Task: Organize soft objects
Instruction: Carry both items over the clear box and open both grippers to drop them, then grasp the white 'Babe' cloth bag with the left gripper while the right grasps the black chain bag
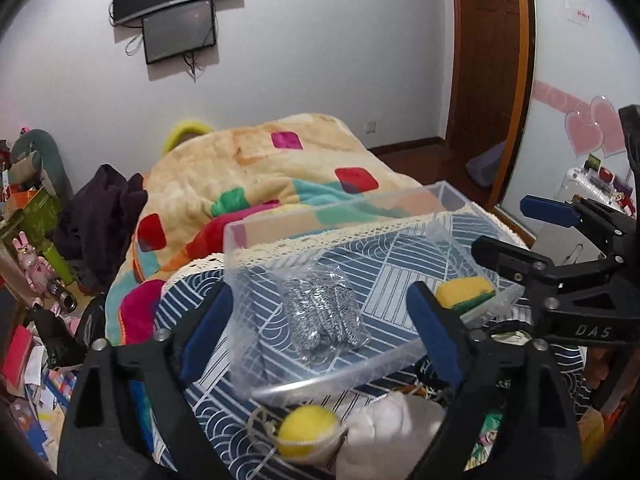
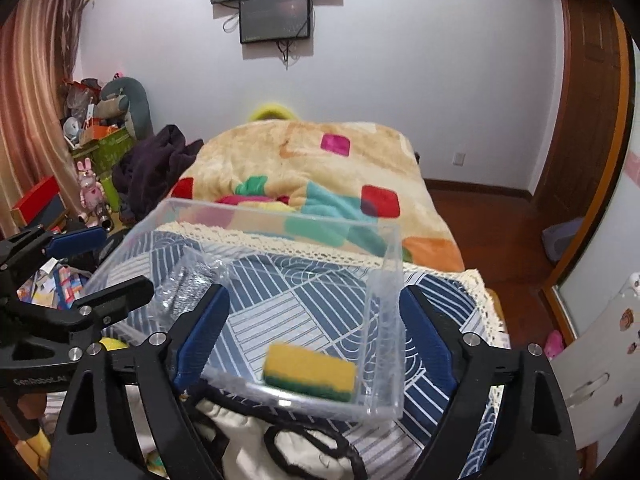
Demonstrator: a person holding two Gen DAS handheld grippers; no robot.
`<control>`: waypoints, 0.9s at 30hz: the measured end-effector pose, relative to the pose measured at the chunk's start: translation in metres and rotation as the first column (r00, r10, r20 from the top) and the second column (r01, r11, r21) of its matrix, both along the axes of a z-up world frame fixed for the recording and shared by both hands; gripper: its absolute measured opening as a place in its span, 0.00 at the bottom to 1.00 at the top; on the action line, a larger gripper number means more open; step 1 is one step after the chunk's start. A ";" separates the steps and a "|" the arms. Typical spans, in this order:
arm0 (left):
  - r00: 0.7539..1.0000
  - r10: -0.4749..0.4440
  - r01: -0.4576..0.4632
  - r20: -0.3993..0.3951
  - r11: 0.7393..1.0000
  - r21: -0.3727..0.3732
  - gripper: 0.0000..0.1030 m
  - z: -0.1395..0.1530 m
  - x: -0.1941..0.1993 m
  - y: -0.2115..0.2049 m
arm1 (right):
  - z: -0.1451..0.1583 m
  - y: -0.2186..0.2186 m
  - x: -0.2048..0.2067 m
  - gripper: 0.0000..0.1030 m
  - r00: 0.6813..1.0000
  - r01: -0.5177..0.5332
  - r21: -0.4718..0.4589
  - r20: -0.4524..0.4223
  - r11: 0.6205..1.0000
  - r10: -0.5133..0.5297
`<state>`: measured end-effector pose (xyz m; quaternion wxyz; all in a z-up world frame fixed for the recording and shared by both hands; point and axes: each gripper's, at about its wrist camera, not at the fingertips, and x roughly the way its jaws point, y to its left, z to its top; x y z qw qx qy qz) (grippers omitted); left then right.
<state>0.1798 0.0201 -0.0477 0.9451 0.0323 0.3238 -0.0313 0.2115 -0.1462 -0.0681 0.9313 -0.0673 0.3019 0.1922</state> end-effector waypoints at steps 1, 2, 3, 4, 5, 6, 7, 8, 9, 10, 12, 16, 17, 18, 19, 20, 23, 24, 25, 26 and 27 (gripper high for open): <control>1.000 0.001 -0.001 0.006 1.000 -0.004 0.89 0.003 -0.005 0.002 | 0.002 0.000 -0.002 0.85 1.000 -0.002 0.002 0.009 1.000 0.002; 1.000 0.000 0.000 0.011 1.000 -0.005 0.89 0.005 -0.009 0.003 | 0.005 0.000 -0.006 0.85 1.000 -0.006 0.004 0.019 1.000 0.005; 1.000 0.003 -0.003 0.021 1.000 -0.002 0.90 0.007 -0.014 0.004 | 0.007 -0.001 -0.009 0.87 1.000 -0.009 0.006 0.027 1.000 0.009; 1.000 0.005 -0.005 0.027 1.000 0.001 0.91 0.009 -0.019 0.005 | 0.008 -0.002 -0.014 0.89 0.999 -0.011 0.008 0.037 1.000 0.010; 0.999 0.006 -0.006 0.032 1.000 0.005 0.93 0.010 -0.023 0.005 | 0.010 -0.002 -0.017 0.92 0.999 -0.011 0.010 0.047 1.000 0.011; 0.999 0.007 -0.007 0.038 1.000 0.007 0.94 0.010 -0.030 0.007 | 0.011 -0.003 -0.021 0.96 0.998 -0.013 0.013 0.054 1.000 0.012; 0.999 0.008 -0.009 0.041 1.000 0.008 0.94 0.011 -0.034 0.007 | 0.011 -0.004 -0.026 0.98 0.998 -0.018 0.021 0.069 1.000 0.016; 0.999 0.010 -0.010 0.042 1.000 0.011 0.95 0.010 -0.038 0.008 | 0.011 -0.004 -0.032 0.99 0.996 -0.022 0.025 0.085 0.999 0.020; 0.999 0.013 -0.014 0.041 1.000 0.019 0.96 0.008 -0.045 0.009 | 0.011 -0.004 -0.036 1.00 0.995 -0.022 0.024 0.094 0.999 0.020; 0.999 0.018 -0.019 0.038 0.999 0.027 0.97 0.006 -0.048 0.009 | 0.009 -0.003 -0.040 1.00 0.995 -0.025 0.020 0.101 0.999 0.023; 0.999 0.022 -0.023 0.024 0.999 0.030 0.98 0.000 -0.054 0.010 | 0.003 -0.001 -0.045 1.00 0.995 -0.036 0.013 0.091 0.999 0.034; 0.999 0.013 -0.013 -0.047 1.000 -0.008 0.98 -0.020 -0.062 0.011 | -0.021 0.007 -0.050 1.00 0.996 -0.083 0.003 0.013 0.997 0.083; 0.998 0.010 -0.011 -0.064 1.000 -0.018 0.98 -0.025 -0.064 0.012 | -0.026 0.009 -0.051 1.00 0.996 -0.090 -0.001 -0.003 0.996 0.090; 0.997 0.008 -0.010 -0.081 1.000 -0.027 0.98 -0.032 -0.065 0.011 | -0.032 0.011 -0.052 1.00 0.995 -0.096 -0.012 -0.020 0.995 0.095; 0.996 0.008 -0.011 -0.093 0.999 -0.033 0.98 -0.036 -0.066 0.011 | -0.039 0.014 -0.053 1.00 0.995 -0.099 -0.034 -0.032 0.995 0.098; 0.995 0.008 -0.012 -0.104 0.999 -0.037 0.98 -0.041 -0.068 0.010 | -0.045 0.016 -0.054 1.00 0.995 -0.099 -0.060 -0.034 0.993 0.097; 0.991 0.008 -0.016 -0.133 0.998 -0.053 0.98 -0.053 -0.071 0.005 | -0.059 0.018 -0.058 1.00 0.996 -0.088 -0.129 -0.028 0.988 0.085; 0.990 0.003 -0.012 -0.138 0.998 -0.061 0.98 -0.057 -0.072 0.004 | -0.063 0.016 -0.056 1.00 0.997 -0.077 -0.136 -0.030 0.988 0.074; 0.990 0.000 -0.009 -0.141 0.998 -0.064 0.98 -0.059 -0.072 0.002 | -0.065 0.011 -0.056 1.00 0.998 -0.063 -0.134 -0.035 0.989 0.059; 0.990 -0.002 -0.007 -0.140 0.998 -0.066 0.98 -0.060 -0.073 -0.001 | -0.064 0.006 -0.056 1.00 0.998 -0.054 -0.126 -0.038 0.991 0.050; 0.990 -0.006 -0.004 -0.138 0.998 -0.066 0.98 -0.061 -0.074 -0.003 | -0.063 0.001 -0.055 1.00 0.998 -0.046 -0.109 -0.044 0.993 0.041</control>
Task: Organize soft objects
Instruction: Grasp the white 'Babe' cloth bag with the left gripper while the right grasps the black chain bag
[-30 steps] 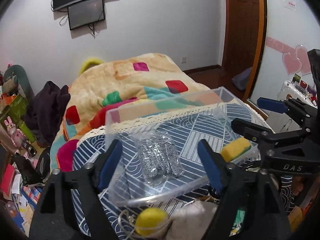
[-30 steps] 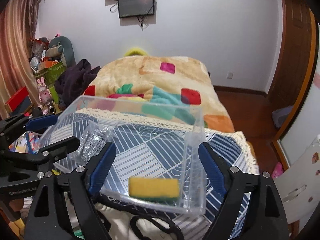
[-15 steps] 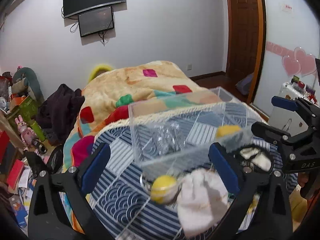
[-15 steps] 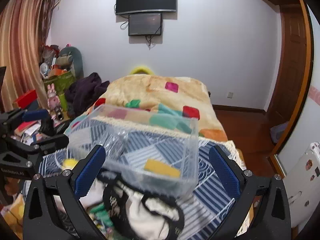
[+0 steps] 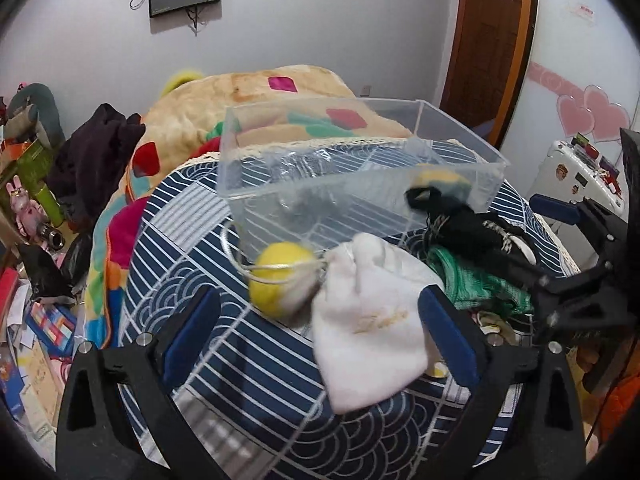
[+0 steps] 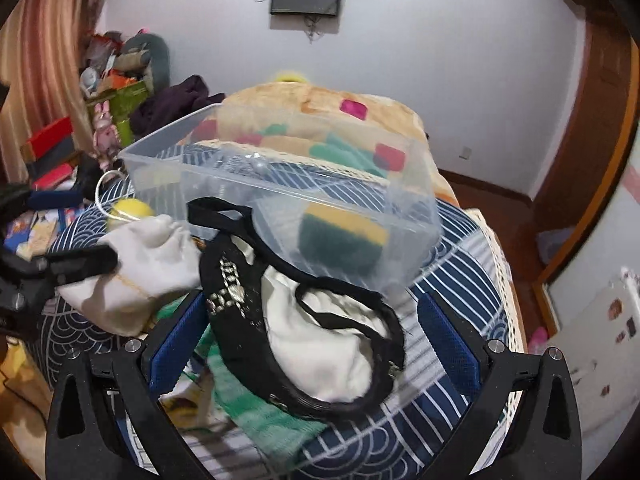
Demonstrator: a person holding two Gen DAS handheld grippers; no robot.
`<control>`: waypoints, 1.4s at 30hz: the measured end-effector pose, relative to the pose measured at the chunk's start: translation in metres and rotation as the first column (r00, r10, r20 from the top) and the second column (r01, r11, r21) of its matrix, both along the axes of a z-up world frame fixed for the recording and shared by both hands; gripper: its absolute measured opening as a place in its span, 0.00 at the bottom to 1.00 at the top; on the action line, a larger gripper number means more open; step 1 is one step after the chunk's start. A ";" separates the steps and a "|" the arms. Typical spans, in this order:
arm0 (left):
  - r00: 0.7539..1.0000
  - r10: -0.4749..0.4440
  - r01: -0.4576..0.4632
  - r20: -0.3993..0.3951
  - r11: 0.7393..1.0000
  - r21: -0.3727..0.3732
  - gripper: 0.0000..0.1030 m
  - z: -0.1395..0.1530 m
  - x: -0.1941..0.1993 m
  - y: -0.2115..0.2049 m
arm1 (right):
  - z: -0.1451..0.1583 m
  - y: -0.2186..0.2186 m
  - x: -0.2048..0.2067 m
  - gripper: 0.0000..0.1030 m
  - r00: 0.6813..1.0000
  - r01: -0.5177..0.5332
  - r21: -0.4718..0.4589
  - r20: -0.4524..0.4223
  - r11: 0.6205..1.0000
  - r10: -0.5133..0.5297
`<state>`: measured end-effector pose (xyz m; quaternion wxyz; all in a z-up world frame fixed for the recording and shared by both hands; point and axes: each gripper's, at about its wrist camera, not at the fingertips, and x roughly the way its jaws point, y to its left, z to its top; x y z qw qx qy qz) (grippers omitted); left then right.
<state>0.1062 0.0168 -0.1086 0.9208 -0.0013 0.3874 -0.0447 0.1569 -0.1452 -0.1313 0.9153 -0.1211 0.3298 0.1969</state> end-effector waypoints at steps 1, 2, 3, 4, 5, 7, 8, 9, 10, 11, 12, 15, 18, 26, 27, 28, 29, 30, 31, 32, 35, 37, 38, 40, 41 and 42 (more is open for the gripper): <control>1.000 -0.004 0.004 0.004 1.000 -0.001 0.98 0.000 -0.001 -0.002 | 0.001 -0.007 0.002 1.00 1.000 0.012 0.027 -0.008 1.000 -0.012; 1.000 -0.009 0.009 0.009 1.000 -0.002 0.98 -0.001 -0.003 -0.005 | 0.002 -0.012 0.001 1.00 1.000 0.020 0.042 -0.012 0.999 -0.019; 1.000 -0.012 0.012 0.012 1.000 -0.001 0.98 -0.001 -0.003 -0.008 | 0.002 -0.019 0.003 1.00 0.999 0.035 0.056 -0.018 0.998 -0.034; 1.000 -0.015 0.015 0.012 1.000 -0.004 0.98 -0.002 -0.003 -0.010 | 0.001 -0.024 0.003 1.00 0.999 0.047 0.065 -0.022 0.997 -0.046; 1.000 -0.021 0.021 0.010 1.000 -0.012 0.97 -0.003 -0.003 -0.012 | 0.000 -0.029 0.004 0.99 0.998 0.058 0.077 -0.030 0.995 -0.056; 1.000 -0.029 0.029 0.008 0.999 -0.027 0.93 -0.005 -0.004 -0.016 | -0.004 -0.039 0.004 0.99 0.995 0.077 0.116 -0.064 0.990 -0.070; 0.999 -0.037 0.037 0.002 0.999 -0.025 0.84 -0.007 -0.004 -0.018 | -0.005 -0.042 0.002 0.99 0.994 0.080 0.130 -0.079 0.988 -0.070; 0.999 -0.043 0.043 -0.008 0.999 -0.020 0.76 -0.009 -0.003 -0.020 | -0.008 -0.044 0.002 0.99 0.993 0.081 0.143 -0.094 0.986 -0.068; 0.999 -0.047 0.047 -0.017 0.999 -0.022 0.72 -0.012 -0.002 -0.020 | -0.011 -0.047 0.001 0.99 0.992 0.082 0.156 -0.109 0.984 -0.066; 0.998 -0.049 0.049 -0.026 0.998 -0.028 0.65 -0.014 -0.001 -0.020 | -0.013 -0.049 -0.001 0.99 0.991 0.082 0.165 -0.121 0.983 -0.062; 0.998 -0.053 0.052 -0.035 0.998 -0.037 0.57 -0.017 0.000 -0.020 | -0.015 -0.050 -0.002 0.96 0.990 0.079 0.175 -0.132 0.981 -0.056; 0.998 -0.053 0.052 -0.028 0.998 -0.027 0.46 -0.019 -0.001 -0.020 | -0.021 -0.054 -0.005 0.81 0.985 0.063 0.217 -0.171 0.974 -0.025; 0.998 -0.060 0.059 -0.010 0.998 -0.027 0.33 -0.016 -0.006 -0.020 | -0.023 -0.056 -0.007 0.68 0.980 0.055 0.255 -0.199 0.965 -0.004; 0.996 -0.081 0.081 0.036 0.996 -0.020 0.10 -0.001 -0.017 -0.018 | -0.013 -0.055 -0.015 0.27 0.988 0.036 0.237 -0.153 0.971 0.001; 0.996 -0.081 0.082 0.046 0.996 -0.018 0.10 0.003 -0.019 -0.017 | -0.011 -0.055 -0.016 0.25 0.989 0.037 0.239 -0.149 0.970 -0.001; 0.995 -0.083 0.084 0.051 0.996 -0.019 0.09 0.006 -0.020 -0.017 | -0.010 -0.056 -0.017 0.23 0.990 0.036 0.239 -0.143 0.970 -0.002; 0.995 -0.086 0.087 0.058 0.996 -0.021 0.09 0.010 -0.022 -0.015 | -0.009 -0.056 -0.015 0.22 0.990 0.035 0.237 -0.138 0.971 -0.001; 0.994 -0.088 0.089 0.065 0.996 -0.021 0.09 0.014 -0.024 -0.016 | -0.007 -0.057 -0.015 0.20 0.992 0.033 0.234 -0.129 0.972 -0.002; 0.993 -0.088 0.089 0.073 0.996 -0.019 0.08 0.018 -0.025 -0.015 | -0.005 -0.057 -0.017 0.19 0.993 0.026 0.232 -0.117 0.972 0.001; 0.993 -0.089 0.091 0.082 0.996 -0.019 0.08 0.021 -0.026 -0.015 | -0.002 -0.057 -0.017 0.19 0.995 0.017 0.227 -0.102 0.974 0.006; 0.989 -0.091 0.095 0.114 0.995 -0.025 0.08 0.035 -0.031 -0.012 | 0.010 -0.060 -0.021 0.19 0.998 0.011 0.231 -0.062 0.973 0.003; 0.986 -0.090 0.095 0.139 0.995 -0.034 0.08 0.045 -0.033 -0.009 | 0.018 -0.062 -0.023 0.18 0.999 0.004 0.244 -0.037 0.970 0.005; 0.985 -0.088 0.095 0.150 0.995 -0.036 0.08 0.049 -0.032 -0.009 | 0.021 -0.062 -0.022 0.18 1.000 0.003 0.246 -0.027 0.969 0.004; 0.981 -0.082 0.089 0.177 0.995 -0.037 0.08 0.059 -0.033 -0.006 | 0.029 -0.063 -0.022 0.18 1.000 -0.002 0.256 -0.003 0.967 0.002; 0.979 -0.078 0.086 0.189 0.996 -0.036 0.08 0.063 -0.032 -0.005 | 0.034 -0.064 -0.022 0.18 1.000 -0.005 0.264 0.008 0.964 0.004; 0.977 -0.073 0.081 0.203 0.996 -0.035 0.08 0.069 -0.030 -0.003 | 0.038 -0.065 -0.022 0.18 1.000 -0.005 0.272 0.021 0.962 0.000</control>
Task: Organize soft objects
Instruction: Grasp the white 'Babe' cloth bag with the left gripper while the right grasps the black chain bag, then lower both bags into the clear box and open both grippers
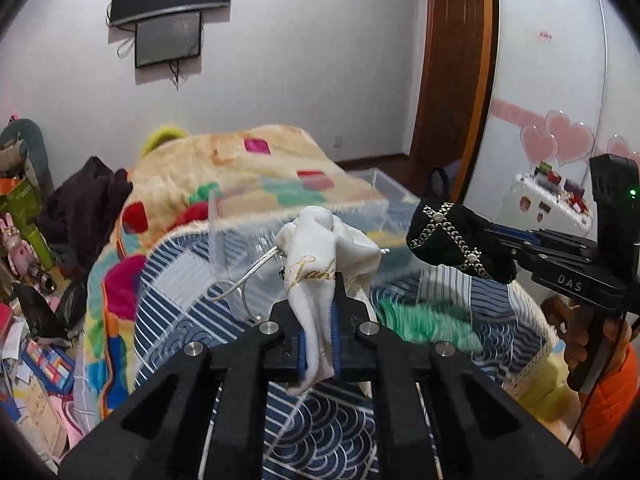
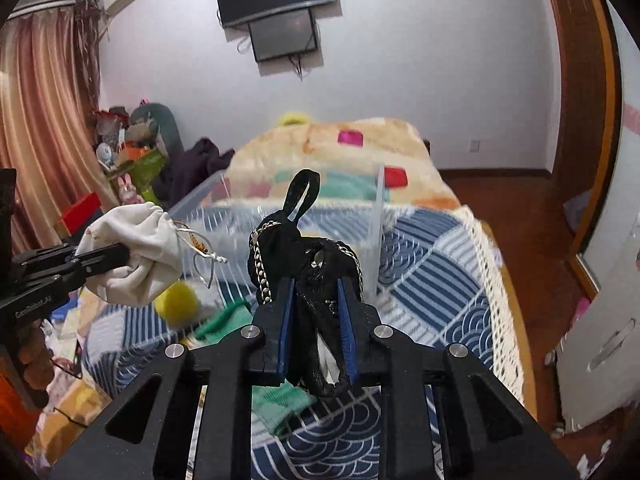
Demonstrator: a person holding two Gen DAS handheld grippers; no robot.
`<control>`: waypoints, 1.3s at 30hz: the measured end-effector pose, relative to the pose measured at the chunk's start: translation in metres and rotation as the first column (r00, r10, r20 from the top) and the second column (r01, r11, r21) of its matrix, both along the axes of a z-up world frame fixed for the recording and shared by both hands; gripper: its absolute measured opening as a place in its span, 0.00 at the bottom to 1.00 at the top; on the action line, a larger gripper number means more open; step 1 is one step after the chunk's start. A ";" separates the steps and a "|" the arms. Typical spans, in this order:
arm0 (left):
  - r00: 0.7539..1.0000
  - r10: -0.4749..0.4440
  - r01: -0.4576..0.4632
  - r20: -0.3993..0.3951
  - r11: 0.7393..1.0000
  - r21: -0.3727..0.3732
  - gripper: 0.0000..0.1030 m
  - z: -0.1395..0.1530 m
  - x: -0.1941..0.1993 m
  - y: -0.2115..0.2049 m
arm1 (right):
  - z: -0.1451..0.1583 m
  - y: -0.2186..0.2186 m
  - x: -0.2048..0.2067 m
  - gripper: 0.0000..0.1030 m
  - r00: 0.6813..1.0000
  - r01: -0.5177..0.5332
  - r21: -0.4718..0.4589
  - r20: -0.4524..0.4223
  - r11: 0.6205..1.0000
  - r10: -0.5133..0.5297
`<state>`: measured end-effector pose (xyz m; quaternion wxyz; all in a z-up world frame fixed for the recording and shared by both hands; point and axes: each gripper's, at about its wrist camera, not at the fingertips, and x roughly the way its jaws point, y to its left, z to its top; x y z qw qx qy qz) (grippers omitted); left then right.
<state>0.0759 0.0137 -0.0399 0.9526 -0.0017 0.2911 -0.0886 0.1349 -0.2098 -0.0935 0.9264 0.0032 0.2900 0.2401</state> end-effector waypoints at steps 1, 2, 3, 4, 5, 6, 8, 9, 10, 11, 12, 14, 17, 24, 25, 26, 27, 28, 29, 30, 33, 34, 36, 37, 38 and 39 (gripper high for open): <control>1.000 0.004 -0.004 0.006 1.000 0.003 0.08 0.004 0.002 0.001 | 0.005 0.000 0.000 0.18 1.000 0.001 0.008 0.014 1.000 -0.001; 1.000 0.011 -0.011 0.010 1.000 0.006 0.08 0.006 0.003 0.002 | 0.009 0.001 0.001 0.18 1.000 0.001 0.015 0.027 1.000 -0.001; 1.000 0.021 -0.021 0.016 1.000 0.006 0.08 0.009 0.006 0.004 | 0.013 0.002 0.002 0.18 0.999 0.003 0.020 0.037 1.000 -0.004; 0.999 0.029 -0.029 0.023 1.000 0.001 0.08 0.013 0.009 0.006 | 0.017 0.003 0.003 0.18 0.999 0.005 0.024 0.050 1.000 -0.006; 0.999 0.033 -0.033 0.028 0.999 -0.004 0.08 0.015 0.011 0.008 | 0.020 0.005 0.004 0.18 0.998 0.006 0.026 0.062 1.000 -0.008; 0.998 0.042 -0.041 0.036 0.999 -0.013 0.08 0.019 0.015 0.011 | 0.023 0.007 0.005 0.19 0.997 0.009 0.027 0.072 1.000 -0.011; 0.998 0.051 -0.051 0.045 0.999 -0.015 0.08 0.023 0.022 0.014 | 0.029 0.011 0.010 0.19 0.996 0.012 0.028 0.092 1.000 -0.015; 0.997 0.055 -0.054 0.048 0.998 -0.014 0.08 0.024 0.025 0.015 | 0.031 0.014 0.014 0.19 0.995 0.014 0.032 0.102 0.999 -0.017; 0.997 0.061 -0.060 0.053 0.998 -0.009 0.08 0.026 0.029 0.016 | 0.034 0.016 0.016 0.19 0.994 0.015 0.034 0.108 0.999 -0.018; 0.996 0.066 -0.065 0.057 0.998 -0.008 0.08 0.027 0.033 0.016 | 0.036 0.018 0.017 0.19 0.993 0.014 0.038 0.115 0.999 -0.019; 0.996 0.070 -0.070 0.060 0.998 -0.004 0.08 0.028 0.037 0.017 | 0.038 0.020 0.019 0.19 0.992 0.015 0.039 0.121 0.999 -0.020; 0.994 0.082 -0.083 0.066 0.997 0.006 0.08 0.028 0.046 0.019 | 0.041 0.026 0.023 0.19 0.991 0.018 0.038 0.135 0.999 -0.023; 0.992 0.104 -0.106 0.076 0.994 0.022 0.08 0.025 0.061 0.020 | 0.044 0.036 0.032 0.19 0.988 0.028 0.029 0.148 0.999 -0.032; 0.989 0.140 -0.143 0.053 0.988 0.060 0.08 0.009 0.098 0.018 | 0.041 0.060 0.058 0.19 0.990 0.036 -0.001 0.136 0.999 -0.035; 0.989 0.143 -0.145 0.046 0.987 0.063 0.08 0.005 0.104 0.018 | 0.039 0.063 0.062 0.19 0.991 0.036 -0.008 0.129 0.999 -0.035; 0.989 0.144 -0.146 0.039 0.987 0.063 0.08 0.002 0.108 0.018 | 0.037 0.065 0.066 0.19 0.992 0.035 -0.016 0.121 0.999 -0.033; 0.989 0.145 -0.146 0.023 0.987 0.062 0.08 -0.003 0.114 0.019 | 0.034 0.068 0.069 0.19 0.994 0.033 -0.025 0.110 0.999 -0.030; 0.989 0.145 -0.145 0.012 0.988 0.060 0.08 -0.006 0.119 0.019 | 0.031 0.072 0.073 0.19 0.995 0.032 -0.036 0.098 0.999 -0.028; 0.989 0.145 -0.145 -0.002 0.988 0.058 0.08 -0.010 0.125 0.019 | 0.028 0.074 0.076 0.19 0.996 0.030 -0.047 0.087 0.998 -0.026; 0.989 0.145 -0.144 -0.013 0.988 0.058 0.08 -0.014 0.129 0.019 | 0.025 0.077 0.079 0.19 0.997 0.026 -0.056 0.072 0.998 -0.022; 0.989 0.142 -0.140 -0.045 0.988 0.062 0.08 -0.025 0.142 0.018 | 0.014 0.084 0.089 0.19 1.000 0.012 -0.077 0.022 0.997 -0.010; 0.989 0.139 -0.135 -0.053 0.989 0.067 0.08 -0.028 0.145 0.018 | 0.010 0.087 0.091 0.19 1.000 0.009 -0.089 0.007 0.996 -0.008; 0.989 0.132 -0.126 -0.073 0.988 0.084 0.08 -0.035 0.152 0.015 | 0.006 0.091 0.095 0.19 1.000 0.002 -0.115 -0.009 0.993 -0.004; 0.988 0.132 -0.124 -0.082 0.988 0.095 0.08 -0.039 0.154 0.014 | 0.003 0.093 0.096 0.19 1.000 -0.001 -0.133 -0.018 0.991 -0.001; 0.987 0.129 -0.119 -0.094 0.987 0.108 0.08 -0.043 0.157 0.012 | 0.001 0.095 0.097 0.19 1.000 -0.006 -0.148 -0.026 0.989 0.002; 0.986 0.124 -0.111 -0.109 0.987 0.116 0.08 -0.046 0.159 0.010 | -0.002 0.097 0.098 0.19 0.999 -0.009 -0.162 -0.034 0.987 0.004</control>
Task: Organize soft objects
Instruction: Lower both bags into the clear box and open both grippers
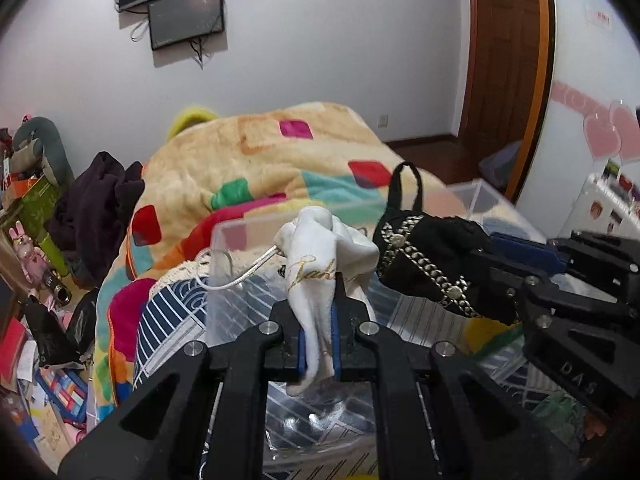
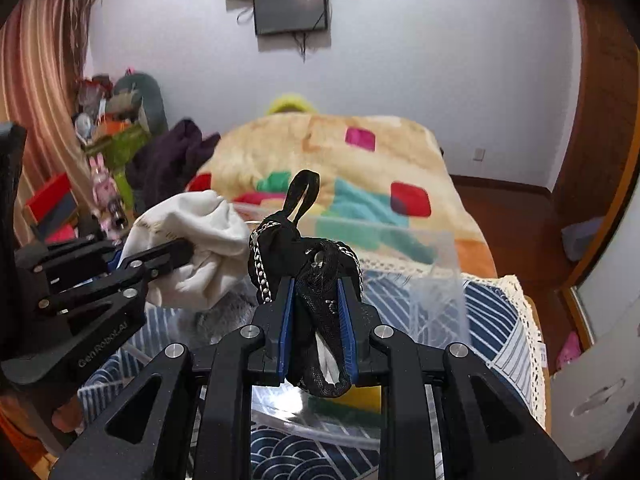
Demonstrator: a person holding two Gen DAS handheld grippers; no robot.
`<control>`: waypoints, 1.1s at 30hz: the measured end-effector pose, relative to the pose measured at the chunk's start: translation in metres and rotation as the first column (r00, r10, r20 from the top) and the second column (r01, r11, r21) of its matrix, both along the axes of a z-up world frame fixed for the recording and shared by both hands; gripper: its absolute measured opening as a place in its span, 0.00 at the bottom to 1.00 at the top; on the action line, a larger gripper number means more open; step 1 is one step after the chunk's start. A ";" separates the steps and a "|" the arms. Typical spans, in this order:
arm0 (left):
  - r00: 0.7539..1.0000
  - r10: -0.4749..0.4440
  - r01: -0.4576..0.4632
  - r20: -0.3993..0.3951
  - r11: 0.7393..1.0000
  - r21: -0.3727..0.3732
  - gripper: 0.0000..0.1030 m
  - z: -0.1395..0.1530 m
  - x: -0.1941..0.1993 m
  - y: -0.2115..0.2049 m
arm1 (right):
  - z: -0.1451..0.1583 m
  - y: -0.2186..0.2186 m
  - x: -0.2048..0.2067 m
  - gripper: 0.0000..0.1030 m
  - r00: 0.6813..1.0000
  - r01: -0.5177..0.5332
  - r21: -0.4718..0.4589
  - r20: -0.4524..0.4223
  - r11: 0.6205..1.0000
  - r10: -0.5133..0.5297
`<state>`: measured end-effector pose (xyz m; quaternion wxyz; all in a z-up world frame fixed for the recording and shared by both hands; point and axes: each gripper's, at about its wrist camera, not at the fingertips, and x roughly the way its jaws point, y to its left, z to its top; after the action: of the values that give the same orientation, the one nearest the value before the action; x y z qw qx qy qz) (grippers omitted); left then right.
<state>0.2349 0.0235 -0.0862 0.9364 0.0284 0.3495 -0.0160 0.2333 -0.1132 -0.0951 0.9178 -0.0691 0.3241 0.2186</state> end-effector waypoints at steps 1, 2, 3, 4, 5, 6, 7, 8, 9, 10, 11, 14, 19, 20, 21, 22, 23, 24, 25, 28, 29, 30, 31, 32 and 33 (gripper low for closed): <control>1.000 -0.005 0.006 -0.011 1.000 0.003 0.08 -0.002 0.001 -0.001 | -0.003 0.003 0.000 0.19 1.000 -0.002 -0.018 -0.009 1.000 0.001; 1.000 -0.012 0.012 -0.018 1.000 0.010 0.08 -0.005 0.001 -0.003 | -0.005 0.004 0.001 0.19 1.000 -0.004 -0.029 -0.015 1.000 0.003; 1.000 -0.014 0.015 -0.018 1.000 0.020 0.08 -0.005 0.001 -0.004 | -0.006 0.005 0.003 0.19 1.000 -0.007 -0.036 -0.022 0.999 0.006; 1.000 -0.016 0.016 -0.018 0.999 0.028 0.08 -0.006 0.001 -0.005 | -0.008 0.006 0.004 0.19 1.000 -0.010 -0.042 -0.030 0.999 0.009; 1.000 -0.018 0.019 -0.020 0.999 0.032 0.08 -0.006 0.001 -0.005 | -0.009 0.007 0.006 0.19 0.999 -0.013 -0.048 -0.038 0.999 0.011; 1.000 -0.021 0.022 -0.022 0.999 0.029 0.09 -0.007 0.001 -0.005 | -0.010 0.007 0.007 0.19 0.999 -0.016 -0.053 -0.044 0.998 0.013; 0.999 -0.022 0.022 -0.025 0.999 0.027 0.09 -0.007 0.001 -0.005 | -0.012 0.007 0.006 0.19 0.999 -0.020 -0.055 -0.051 0.998 0.017; 0.999 -0.023 0.023 -0.029 0.999 0.026 0.10 -0.007 0.001 -0.005 | -0.013 0.007 0.007 0.19 0.998 -0.022 -0.056 -0.057 0.998 0.019; 0.999 -0.025 0.026 -0.035 0.999 0.025 0.13 -0.008 0.001 -0.005 | -0.013 0.008 0.008 0.20 0.998 -0.022 -0.058 -0.060 0.998 0.019; 0.999 -0.026 0.027 -0.038 0.999 0.024 0.14 -0.009 0.000 -0.005 | -0.013 0.008 0.007 0.22 0.998 -0.026 -0.062 -0.064 0.998 0.022; 0.999 -0.026 0.027 -0.040 0.999 0.026 0.18 -0.009 -0.001 -0.005 | -0.014 0.009 0.008 0.23 0.998 -0.027 -0.065 -0.065 0.998 0.022; 0.999 -0.028 0.029 -0.045 0.999 0.028 0.33 -0.011 -0.006 -0.005 | -0.013 0.009 0.006 0.25 0.998 -0.034 -0.078 -0.061 0.996 0.029; 0.996 -0.053 0.053 -0.069 0.999 -0.009 0.40 -0.008 -0.016 -0.003 | -0.010 0.008 0.001 0.40 0.996 -0.057 -0.086 -0.067 0.995 0.051; 0.996 -0.058 0.057 -0.071 0.998 -0.020 0.41 -0.006 -0.018 -0.002 | -0.009 0.007 -0.001 0.42 0.997 -0.060 -0.092 -0.062 0.994 0.054; 0.995 -0.066 0.064 -0.068 0.997 -0.039 0.44 -0.003 -0.022 0.001 | -0.007 0.006 -0.003 0.46 0.997 -0.061 -0.099 -0.054 0.993 0.056; 0.995 -0.070 0.067 -0.065 0.997 -0.049 0.46 -0.001 -0.025 0.002 | -0.004 0.003 -0.007 0.49 0.997 -0.065 -0.100 -0.043 0.993 0.061; 0.996 -0.073 0.070 -0.059 0.996 -0.059 0.48 0.003 -0.029 0.004 | -0.002 0.002 -0.009 0.50 0.997 -0.067 -0.097 -0.035 0.993 0.064; 0.996 -0.076 0.073 -0.050 0.995 -0.062 0.48 0.006 -0.033 0.005 | 0.001 0.000 -0.011 0.52 0.998 -0.067 -0.092 -0.026 0.993 0.065; 0.996 -0.082 0.080 -0.041 0.995 -0.059 0.49 0.008 -0.037 0.005 | 0.004 -0.003 -0.014 0.52 0.998 -0.065 -0.087 -0.015 0.994 0.064; 0.995 -0.097 0.096 -0.018 0.995 -0.035 0.49 0.016 -0.050 0.006 | 0.014 -0.013 -0.021 0.54 0.998 -0.058 -0.056 0.015 0.997 0.059; 0.995 -0.098 0.098 -0.012 0.995 -0.031 0.49 0.018 -0.054 0.007 | 0.017 -0.014 -0.023 0.55 0.998 -0.058 -0.046 0.019 0.997 0.059; 0.995 -0.100 0.100 -0.006 0.995 -0.030 0.49 0.021 -0.060 0.008 | 0.020 -0.017 -0.025 0.56 0.998 -0.057 -0.036 0.027 0.998 0.058; 0.995 -0.100 0.099 -0.001 0.995 -0.029 0.49 0.022 -0.063 0.009 | 0.024 -0.020 -0.029 0.56 0.998 -0.056 -0.026 0.039 0.998 0.057; 0.995 -0.098 0.098 0.005 0.995 -0.030 0.50 0.024 -0.067 0.010 | 0.026 -0.022 -0.031 0.56 0.997 -0.054 -0.020 0.048 0.998 0.055; 0.995 -0.096 0.096 0.013 0.995 -0.031 0.52 0.026 -0.073 0.012 | 0.028 -0.024 -0.034 0.57 0.997 -0.053 -0.012 0.058 0.999 0.053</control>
<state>0.1616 0.0355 -0.0600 0.9368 0.0303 0.3422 -0.0662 0.1995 -0.1374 -0.0669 0.9204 -0.0886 0.2965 0.2391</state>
